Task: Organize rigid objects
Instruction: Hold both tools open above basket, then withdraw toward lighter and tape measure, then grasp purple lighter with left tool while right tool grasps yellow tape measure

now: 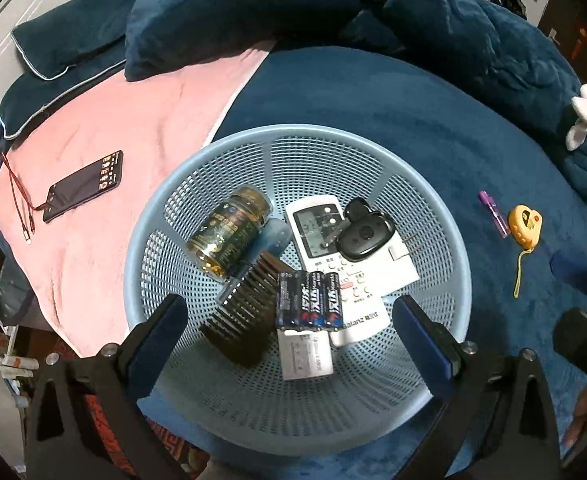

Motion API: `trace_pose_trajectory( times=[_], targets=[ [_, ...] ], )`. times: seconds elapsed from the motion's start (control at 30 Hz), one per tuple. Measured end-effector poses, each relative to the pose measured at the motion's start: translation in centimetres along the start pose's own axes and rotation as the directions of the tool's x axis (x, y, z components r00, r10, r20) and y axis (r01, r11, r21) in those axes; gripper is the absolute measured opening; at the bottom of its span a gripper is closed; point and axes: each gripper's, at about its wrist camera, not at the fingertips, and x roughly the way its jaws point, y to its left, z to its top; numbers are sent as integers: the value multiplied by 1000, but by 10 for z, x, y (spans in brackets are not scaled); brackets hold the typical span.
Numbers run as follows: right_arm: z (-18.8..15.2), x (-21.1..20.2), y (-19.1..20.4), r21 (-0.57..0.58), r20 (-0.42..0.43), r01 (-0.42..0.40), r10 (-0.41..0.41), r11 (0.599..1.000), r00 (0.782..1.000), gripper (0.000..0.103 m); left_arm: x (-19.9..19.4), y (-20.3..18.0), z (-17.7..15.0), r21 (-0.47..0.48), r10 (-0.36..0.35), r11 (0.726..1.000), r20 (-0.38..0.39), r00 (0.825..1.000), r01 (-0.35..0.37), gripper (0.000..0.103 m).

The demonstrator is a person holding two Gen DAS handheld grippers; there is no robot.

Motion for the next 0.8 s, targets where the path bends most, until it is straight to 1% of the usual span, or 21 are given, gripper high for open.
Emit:
trace_pose_trajectory(
  times=[0.13,0.27,0.3,0.4,0.5,0.63,0.8],
  targets=[
    [-7,-14,0,39,-17,10,-9,999,1000,103,-4,-9,-1,12,-4,1000,8,1000,4,102],
    [-11,-30,-10,85,-22,59,-57,995,998,103,-5,-24,-3,43,-13,999,8,1000,13,102],
    [-12,-33,-16,108,-26,75,-73,991,997,103,-5,-29,-3,51,-17,999,6,1000,17,102],
    [-14,-40,-37,170,-33,92,-87,981,996,103,-3,-44,-3,78,-31,996,2,1000,31,102],
    [-18,-44,-63,225,-55,133,-124,965,991,103,1,-60,-2,102,-46,994,-3,999,46,102],
    [-23,-47,-93,294,-103,187,-164,937,981,103,9,-89,2,135,-85,987,-16,996,87,102],
    [-25,-54,-123,359,-119,220,-189,907,975,103,17,-125,3,192,-139,971,-28,990,142,102]
  ],
)
